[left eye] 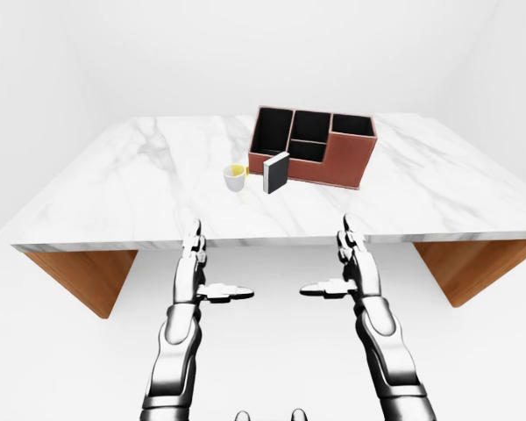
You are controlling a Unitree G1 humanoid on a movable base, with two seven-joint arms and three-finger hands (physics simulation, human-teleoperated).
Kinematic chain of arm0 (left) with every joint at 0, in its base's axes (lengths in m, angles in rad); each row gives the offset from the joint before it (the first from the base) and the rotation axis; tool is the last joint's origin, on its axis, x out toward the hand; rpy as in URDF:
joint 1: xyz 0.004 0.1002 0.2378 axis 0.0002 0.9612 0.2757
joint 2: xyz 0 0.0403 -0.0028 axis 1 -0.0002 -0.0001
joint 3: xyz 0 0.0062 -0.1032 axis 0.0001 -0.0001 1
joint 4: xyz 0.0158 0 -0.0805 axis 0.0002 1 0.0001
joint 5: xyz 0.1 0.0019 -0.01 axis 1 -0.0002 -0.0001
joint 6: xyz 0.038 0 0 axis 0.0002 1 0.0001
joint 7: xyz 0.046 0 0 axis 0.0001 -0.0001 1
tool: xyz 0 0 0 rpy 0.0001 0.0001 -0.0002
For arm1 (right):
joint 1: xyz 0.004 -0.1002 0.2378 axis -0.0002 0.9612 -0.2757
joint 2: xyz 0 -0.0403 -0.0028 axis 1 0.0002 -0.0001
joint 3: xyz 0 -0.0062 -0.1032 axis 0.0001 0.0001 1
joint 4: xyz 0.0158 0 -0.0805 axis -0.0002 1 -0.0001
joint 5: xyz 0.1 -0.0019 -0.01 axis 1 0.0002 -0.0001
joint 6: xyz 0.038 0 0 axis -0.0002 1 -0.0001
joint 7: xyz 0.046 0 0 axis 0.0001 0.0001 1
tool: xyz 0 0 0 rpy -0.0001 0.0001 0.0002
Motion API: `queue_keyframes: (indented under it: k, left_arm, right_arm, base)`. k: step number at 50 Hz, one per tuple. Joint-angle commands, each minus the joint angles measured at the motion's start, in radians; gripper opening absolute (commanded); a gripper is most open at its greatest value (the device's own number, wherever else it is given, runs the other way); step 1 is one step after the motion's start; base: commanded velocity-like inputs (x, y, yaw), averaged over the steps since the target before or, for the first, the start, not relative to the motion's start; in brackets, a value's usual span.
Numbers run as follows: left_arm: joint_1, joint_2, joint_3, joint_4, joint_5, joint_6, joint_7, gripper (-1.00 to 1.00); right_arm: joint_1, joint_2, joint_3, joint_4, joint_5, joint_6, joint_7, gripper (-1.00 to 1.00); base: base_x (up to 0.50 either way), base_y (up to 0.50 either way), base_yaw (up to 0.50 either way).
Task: Pick up the book and place it in the caddy.
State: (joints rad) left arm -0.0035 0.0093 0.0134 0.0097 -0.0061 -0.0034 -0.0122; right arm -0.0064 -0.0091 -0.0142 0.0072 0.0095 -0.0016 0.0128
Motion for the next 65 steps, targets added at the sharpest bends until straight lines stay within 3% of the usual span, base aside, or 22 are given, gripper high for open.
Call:
queue_keyframes:
  k: [1, 13, 15, 24, 26, 28, 29, 35, 41, 56, 65]
  left_arm:
    - [-0.020, 0.014, 0.027, 0.063, -0.001, -0.032, -0.017, 1.00]
    - [-0.029, 0.014, 0.025, 0.086, 0.010, -0.050, -0.015, 1.00]
    - [-0.035, 0.015, 0.025, 0.090, 0.012, -0.047, -0.015, 1.00]
    - [-0.096, 0.036, 0.053, 0.094, -0.009, 0.005, -0.025, 1.00]
    - [-0.097, 0.036, 0.054, 0.094, -0.009, 0.005, -0.025, 1.00]
    - [-0.105, 0.054, 0.053, 0.050, -0.023, 0.074, -0.077, 1.00]
    - [-0.104, 0.056, 0.055, 0.027, -0.024, 0.091, -0.087, 1.00]
    - [-0.120, 0.059, 0.069, -0.047, -0.020, 0.091, -0.095, 1.00]
    - [-0.144, 0.067, 0.079, -0.075, -0.023, 0.091, -0.100, 1.00]
    - [-0.183, 0.095, 0.120, -0.294, -0.089, 0.091, -0.120, 1.00]
    - [-0.232, 0.114, 0.145, -0.329, -0.119, 0.091, -0.101, 1.00]
  right_arm:
    - [-0.032, -0.015, -0.027, 0.038, 0.014, -0.014, 0.023, 1.00]
    - [-0.024, -0.021, -0.036, 0.020, 0.007, -0.031, 0.031, 1.00]
    - [-0.027, -0.022, -0.037, 0.030, 0.001, -0.045, 0.030, 1.00]
    - [-0.033, -0.030, -0.040, 0.015, -0.018, -0.040, 0.043, 1.00]
    - [-0.033, -0.030, -0.040, 0.015, -0.018, -0.040, 0.044, 1.00]
    - [-0.039, -0.030, -0.038, 0.000, -0.023, -0.023, 0.049, 1.00]
    - [-0.041, -0.030, -0.038, -0.007, -0.023, -0.018, 0.051, 1.00]
    - [-0.064, -0.031, -0.039, -0.022, -0.026, 0.007, 0.051, 1.00]
    - [-0.083, -0.037, -0.043, -0.104, -0.027, 0.087, 0.056, 1.00]
    - [-0.168, -0.053, -0.054, -0.263, -0.030, 0.089, 0.054, 1.00]
    - [-0.229, -0.059, -0.053, -0.387, -0.038, 0.089, 0.054, 1.00]
  base:
    - [0.00, 0.00, 0.00]
    - [0.00, 0.00, 0.00]
    - [0.00, 0.00, 0.00]
    - [0.00, 0.00, 0.00]
    - [0.00, 0.00, 0.00]
    - [0.00, 0.00, 0.00]
    - [0.00, 0.00, 0.00]
    - [0.00, 0.00, 0.00]
    - [0.00, 0.00, 0.00]
    - [0.00, 0.00, 0.00]
    - [0.00, 0.00, 0.00]
